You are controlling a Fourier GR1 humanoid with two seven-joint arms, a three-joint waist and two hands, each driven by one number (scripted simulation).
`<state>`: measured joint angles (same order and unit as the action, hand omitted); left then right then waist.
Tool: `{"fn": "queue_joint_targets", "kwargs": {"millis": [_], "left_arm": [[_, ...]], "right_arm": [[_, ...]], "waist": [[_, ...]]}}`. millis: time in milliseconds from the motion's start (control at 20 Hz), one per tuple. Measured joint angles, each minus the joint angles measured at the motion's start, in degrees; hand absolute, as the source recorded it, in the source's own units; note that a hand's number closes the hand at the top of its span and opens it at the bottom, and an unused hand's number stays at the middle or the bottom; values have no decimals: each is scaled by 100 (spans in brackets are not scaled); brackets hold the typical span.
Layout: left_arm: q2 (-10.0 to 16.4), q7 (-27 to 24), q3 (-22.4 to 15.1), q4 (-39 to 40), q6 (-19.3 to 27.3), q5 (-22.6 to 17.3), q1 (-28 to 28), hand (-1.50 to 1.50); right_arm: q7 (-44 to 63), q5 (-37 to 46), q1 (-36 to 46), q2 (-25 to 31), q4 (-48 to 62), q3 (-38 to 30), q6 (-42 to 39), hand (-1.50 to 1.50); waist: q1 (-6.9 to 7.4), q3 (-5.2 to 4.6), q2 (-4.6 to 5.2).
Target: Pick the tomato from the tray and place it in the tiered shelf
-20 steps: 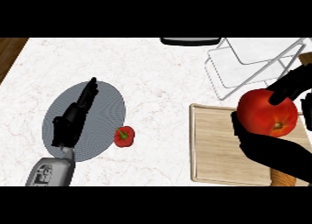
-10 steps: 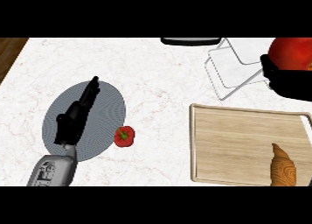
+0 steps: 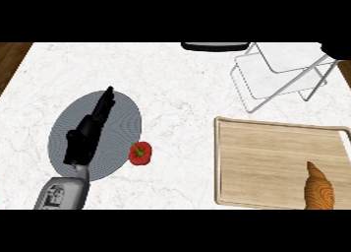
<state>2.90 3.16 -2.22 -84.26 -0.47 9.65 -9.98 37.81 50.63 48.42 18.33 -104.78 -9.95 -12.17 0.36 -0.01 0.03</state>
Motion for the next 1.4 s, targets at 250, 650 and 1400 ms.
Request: {"fn": "queue_joint_targets", "kwargs": {"millis": [250,650,1400], "left_arm": [[29,-126,41,128,-56,-17,0,0],[112,-87,107,10,-147,-75,5,0],[46,-260,84,105,-88,10,89,0]], "right_arm": [[-448,355,-1,-8,789,141,700,150],[-1569,660,348,126,2354,181,1838,150],[-3238,-916,781,1,4255,-806,3211,150]], "waist": [[8,-1,6],[47,1,16],[39,3,17]]}}
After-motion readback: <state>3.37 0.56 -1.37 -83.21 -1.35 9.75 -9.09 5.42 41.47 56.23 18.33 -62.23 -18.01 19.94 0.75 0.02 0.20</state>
